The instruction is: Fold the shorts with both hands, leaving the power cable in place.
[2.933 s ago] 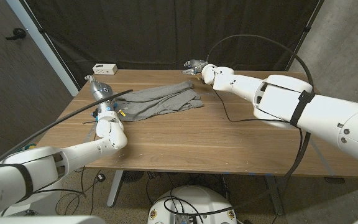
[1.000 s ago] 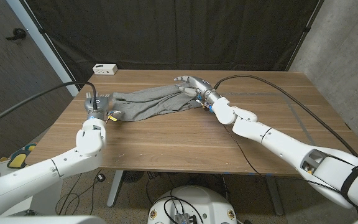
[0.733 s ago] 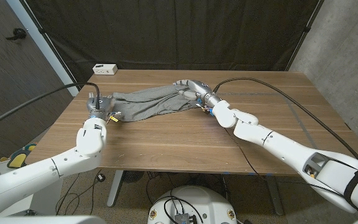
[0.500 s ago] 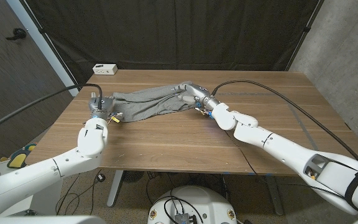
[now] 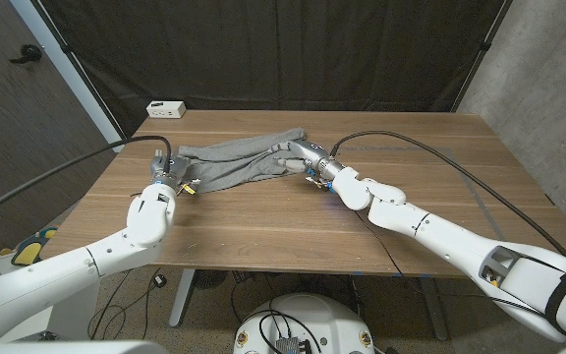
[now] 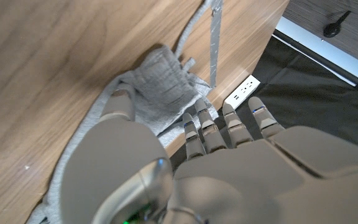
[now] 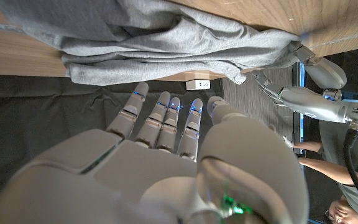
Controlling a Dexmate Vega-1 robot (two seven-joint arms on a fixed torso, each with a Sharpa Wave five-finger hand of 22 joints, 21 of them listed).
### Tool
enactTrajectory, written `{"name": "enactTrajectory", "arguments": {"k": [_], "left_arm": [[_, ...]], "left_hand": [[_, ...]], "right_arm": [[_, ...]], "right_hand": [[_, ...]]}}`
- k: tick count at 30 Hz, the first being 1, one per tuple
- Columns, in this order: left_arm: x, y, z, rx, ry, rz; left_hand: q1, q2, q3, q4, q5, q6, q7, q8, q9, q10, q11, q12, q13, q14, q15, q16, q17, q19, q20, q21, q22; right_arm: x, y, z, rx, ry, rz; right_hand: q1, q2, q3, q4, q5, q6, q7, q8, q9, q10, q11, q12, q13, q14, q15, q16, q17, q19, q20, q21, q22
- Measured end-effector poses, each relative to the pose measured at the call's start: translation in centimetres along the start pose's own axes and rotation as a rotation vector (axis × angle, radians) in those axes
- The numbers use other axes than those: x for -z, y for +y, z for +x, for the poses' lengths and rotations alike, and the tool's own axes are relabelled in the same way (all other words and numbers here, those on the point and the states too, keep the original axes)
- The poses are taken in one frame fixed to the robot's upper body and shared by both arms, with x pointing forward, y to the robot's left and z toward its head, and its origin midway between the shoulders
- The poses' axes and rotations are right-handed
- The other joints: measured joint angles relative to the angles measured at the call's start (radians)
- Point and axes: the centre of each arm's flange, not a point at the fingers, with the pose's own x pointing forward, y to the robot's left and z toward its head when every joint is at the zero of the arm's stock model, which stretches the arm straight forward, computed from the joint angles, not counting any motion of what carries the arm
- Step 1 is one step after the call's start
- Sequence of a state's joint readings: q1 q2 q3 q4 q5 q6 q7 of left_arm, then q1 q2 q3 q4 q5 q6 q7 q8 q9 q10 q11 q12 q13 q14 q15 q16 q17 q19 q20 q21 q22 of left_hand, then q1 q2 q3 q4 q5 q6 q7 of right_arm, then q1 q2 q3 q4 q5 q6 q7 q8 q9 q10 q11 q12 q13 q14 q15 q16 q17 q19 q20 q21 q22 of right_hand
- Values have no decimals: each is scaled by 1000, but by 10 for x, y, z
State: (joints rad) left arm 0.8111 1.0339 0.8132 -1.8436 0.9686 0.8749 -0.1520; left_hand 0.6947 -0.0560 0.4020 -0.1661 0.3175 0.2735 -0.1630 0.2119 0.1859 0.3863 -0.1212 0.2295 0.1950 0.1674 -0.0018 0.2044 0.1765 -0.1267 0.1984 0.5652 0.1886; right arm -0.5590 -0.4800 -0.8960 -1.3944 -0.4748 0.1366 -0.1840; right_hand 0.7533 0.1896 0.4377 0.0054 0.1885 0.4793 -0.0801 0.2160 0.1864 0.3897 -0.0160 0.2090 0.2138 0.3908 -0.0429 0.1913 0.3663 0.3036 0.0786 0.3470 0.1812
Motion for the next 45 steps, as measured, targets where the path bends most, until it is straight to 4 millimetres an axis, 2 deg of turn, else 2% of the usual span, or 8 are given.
{"name": "enactTrajectory", "arguments": {"k": [3, 10, 19, 29, 32, 36, 40, 45], "left_arm": [[5, 6, 2, 7, -2, -10], [18, 23, -2, -6, 0, -40], [29, 39, -10, 15, -16, -88], [21, 36, -8, 139, -65, -49], [17, 33, -6, 146, -66, -19], [12, 22, -3, 169, -62, -23], [9, 28, 2, 80, -40, 54], [6, 40, 2, -3, -46, 100]], "left_hand": [[6, 6, 6, 6, -9, 23, 8, 0, 0, 3, 3, 0, 0, 0, 0, 0, 0, -4, 4, 0, 0], [-33, 7, -21, 34, -26, 29, 15, 0, 0, 3, 3, 0, 3, 0, 0, 0, 3, -9, 9, -8, 5], [-112, -46, -75, 64, -37, 12, 21, -20, -4, -46, 17, -18, 3, -23, 23, -12, 3, -26, 11, -33, 5], [-87, -92, -113, 36, -28, -114, 60, -35, -2, -126, 39, -31, 3, -80, 50, -20, 3, -33, 10, -51, 5], [-57, -77, -110, 32, -19, -118, 58, -35, -2, -125, 39, -31, 3, -79, 49, -19, 3, -24, 7, -51, 5], [-1, -42, -99, 21, 1, -113, 53, -22, -2, -77, 7, -8, 3, -37, 8, -4, 2, 36, -9, -41, 5], [62, 11, -78, 14, 8, -50, 38, -6, -2, 10, -13, 19, 2, 31, -30, 8, 0, 83, -33, -31, 9], [160, 57, -46, -4, 5, 36, 17, 8, -4, 100, -36, 30, 0, 95, -38, 11, -5, 124, -56, -17, 9]], "right_arm": [[0, 2, 1, -6, 0, -6], [-2, 2, 3, -8, -4, -17], [-4, 2, 9, -8, -16, -21], [-4, 1, 13, 0, -18, -16], [-3, 1, 13, 1, -17, -15], [-3, 1, 13, 3, -16, -11], [0, 2, 12, 3, -8, -8], [4, 3, 11, 1, 0, -8]], "right_hand": [[0, 0, 0, 0, 0, 7, -1, 0, 0, 0, 0, 0, -1, 0, 0, 0, 0, 0, 0, 0, 0], [0, 0, 6, 2, 0, 8, -2, 0, 0, 0, 0, 0, -5, 0, 0, 0, -5, 0, 0, 0, 0], [-5, -5, 8, -1, -4, 8, -2, 0, 0, 0, 0, 0, -5, 0, 0, 0, -9, 0, 0, -7, 0], [-5, -5, 13, 2, -4, 8, -2, -8, 0, 0, 0, -6, -5, 0, 0, 0, -14, 0, 0, -7, 0], [-5, -5, 13, 2, -4, 8, -2, -8, 0, 0, 0, -6, -5, 0, 0, 3, -14, 0, 0, -7, 0], [-5, -5, 17, -2, -4, 8, -2, -8, 0, 0, 0, -6, -4, 0, 0, 6, -14, 0, 0, -7, 0], [-8, -8, 17, -2, -8, 8, -2, -8, 0, 0, 0, -6, -5, 0, 0, 6, -18, 0, 0, -11, 0], [-11, -11, 17, -2, -8, 8, -2, -8, 0, 0, 0, -6, -4, 0, 0, 6, -19, 0, 0, -11, 0]]}}
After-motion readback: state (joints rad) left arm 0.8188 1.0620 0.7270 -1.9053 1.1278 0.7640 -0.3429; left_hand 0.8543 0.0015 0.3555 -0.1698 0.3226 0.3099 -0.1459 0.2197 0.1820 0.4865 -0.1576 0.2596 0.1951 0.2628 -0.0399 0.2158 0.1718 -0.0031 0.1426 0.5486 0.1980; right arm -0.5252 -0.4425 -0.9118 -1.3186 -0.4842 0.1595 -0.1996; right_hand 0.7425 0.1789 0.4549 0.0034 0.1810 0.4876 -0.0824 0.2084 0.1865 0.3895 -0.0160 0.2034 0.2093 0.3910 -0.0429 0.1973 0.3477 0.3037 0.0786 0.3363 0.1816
